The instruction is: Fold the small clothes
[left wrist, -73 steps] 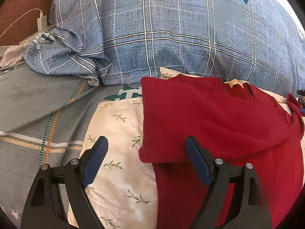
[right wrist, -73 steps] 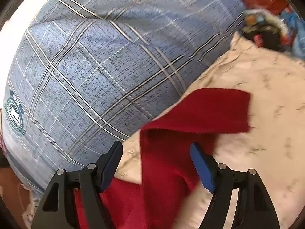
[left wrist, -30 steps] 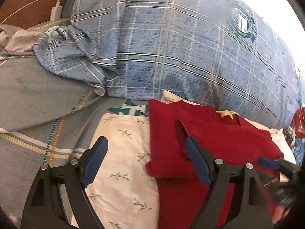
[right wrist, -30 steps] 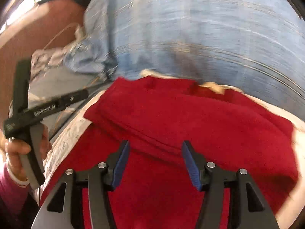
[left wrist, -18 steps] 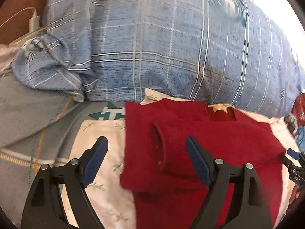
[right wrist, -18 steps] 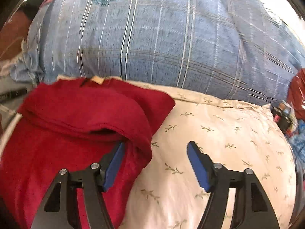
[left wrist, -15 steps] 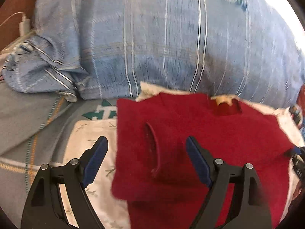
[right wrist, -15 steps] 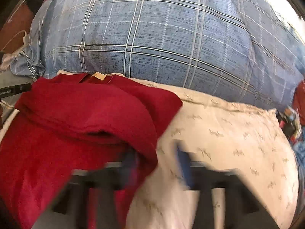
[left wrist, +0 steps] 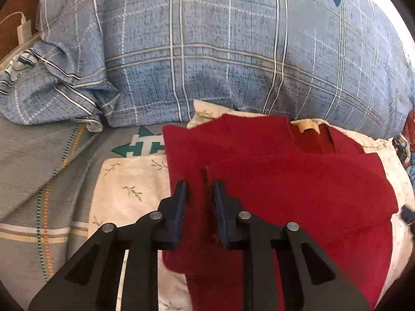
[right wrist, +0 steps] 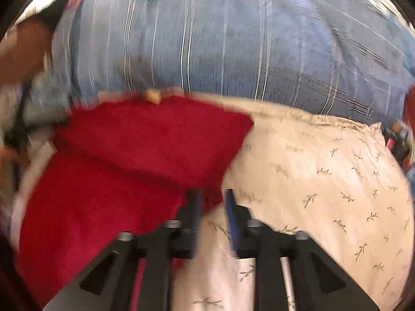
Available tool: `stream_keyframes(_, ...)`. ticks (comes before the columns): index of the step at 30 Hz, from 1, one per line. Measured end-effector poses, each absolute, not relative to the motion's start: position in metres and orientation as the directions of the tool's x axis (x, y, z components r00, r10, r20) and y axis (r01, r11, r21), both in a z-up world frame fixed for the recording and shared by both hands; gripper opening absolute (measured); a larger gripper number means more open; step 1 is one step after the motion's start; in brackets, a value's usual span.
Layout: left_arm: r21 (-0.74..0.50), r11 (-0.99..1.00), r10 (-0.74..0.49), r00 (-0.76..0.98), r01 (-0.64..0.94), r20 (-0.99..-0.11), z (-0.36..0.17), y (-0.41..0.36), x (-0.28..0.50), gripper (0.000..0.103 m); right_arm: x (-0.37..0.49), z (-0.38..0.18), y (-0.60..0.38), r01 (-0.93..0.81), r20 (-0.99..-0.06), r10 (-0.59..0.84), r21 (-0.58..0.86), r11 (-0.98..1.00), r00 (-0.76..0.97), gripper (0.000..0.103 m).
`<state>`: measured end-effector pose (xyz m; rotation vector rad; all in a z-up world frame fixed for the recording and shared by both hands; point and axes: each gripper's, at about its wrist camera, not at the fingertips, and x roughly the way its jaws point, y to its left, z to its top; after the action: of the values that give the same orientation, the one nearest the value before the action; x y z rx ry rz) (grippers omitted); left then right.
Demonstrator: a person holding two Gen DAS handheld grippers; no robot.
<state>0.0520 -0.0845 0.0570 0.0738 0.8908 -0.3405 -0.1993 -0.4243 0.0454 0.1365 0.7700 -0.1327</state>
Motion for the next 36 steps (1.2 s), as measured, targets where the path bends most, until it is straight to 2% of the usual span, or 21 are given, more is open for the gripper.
stream_keyframes(1,-0.067,0.948,-0.249,0.595,0.312,-0.764,0.061,-0.083,0.051,0.02,-0.202,0.056,-0.427,0.182,-0.671,-0.065,0.105,0.978,0.739,0.049)
stream_keyframes(4,-0.087,0.954,-0.25,0.604,0.286,-0.757,0.065,-0.077,0.055,0.02,-0.186,0.076,-0.432,0.194,-0.624,-0.031,0.196,0.961,0.781,0.048)
stream_keyframes(8,-0.106,0.959,-0.247,0.591,0.263,-0.768,0.059,-0.074,0.056,0.021,-0.132,0.054,-0.418,0.211,-0.673,-0.058,0.148,0.966,0.737,0.041)
stream_keyframes(9,-0.103,0.96,-0.244,0.59,0.262,-0.769,0.057,-0.075,0.055,0.025,-0.115,0.042,-0.415,0.214,-0.698,-0.068,0.124,0.969,0.713,0.034)
stream_keyframes(10,-0.09,0.962,-0.231,0.59,0.259,-0.773,0.055,-0.076,0.055,0.037,-0.099,0.028,-0.416,0.237,-0.726,-0.1,0.088,0.968,0.68,0.034)
stream_keyframes(12,-0.039,0.97,-0.18,0.601,0.24,-0.779,0.048,-0.08,0.056,0.051,-0.081,0.005,-0.421,0.295,-0.76,-0.166,0.037,0.955,0.629,0.034)
stream_keyframes(15,0.006,0.972,-0.141,0.596,0.237,-0.79,0.038,-0.082,0.058,0.054,-0.083,0.004,-0.43,0.319,-0.743,-0.15,0.09,0.944,0.652,0.036)
stream_keyframes(16,0.019,0.972,-0.128,0.595,0.234,-0.794,0.035,-0.082,0.058,0.056,-0.088,0.008,-0.429,0.327,-0.743,-0.157,0.088,0.941,0.651,0.04)
stream_keyframes(19,0.024,0.976,-0.118,0.615,0.218,-0.78,0.034,-0.078,0.055,0.064,-0.115,0.024,-0.418,0.275,-0.724,-0.117,0.104,0.956,0.68,0.039)
stream_keyframes(25,0.021,0.982,-0.104,0.624,0.19,-0.774,0.036,-0.077,0.05,0.064,-0.144,0.002,-0.4,0.262,-0.749,-0.24,-0.093,0.961,0.618,0.038)
stream_keyframes(27,0.034,0.981,-0.097,0.633,0.192,-0.768,0.041,-0.078,0.043,0.064,-0.15,0.008,-0.403,0.287,-0.746,-0.225,-0.047,0.957,0.627,0.043)
stream_keyframes(30,0.044,0.979,-0.099,0.648,0.201,-0.755,0.05,-0.076,0.03,0.064,-0.161,0.022,-0.407,0.288,-0.727,-0.162,0.051,0.956,0.667,0.044)
stream_keyframes(36,0.052,0.976,-0.107,0.672,0.212,-0.733,0.062,-0.068,0.004,0.065,-0.173,0.038,-0.385,0.239,-0.703,-0.109,0.089,0.967,0.702,0.043)
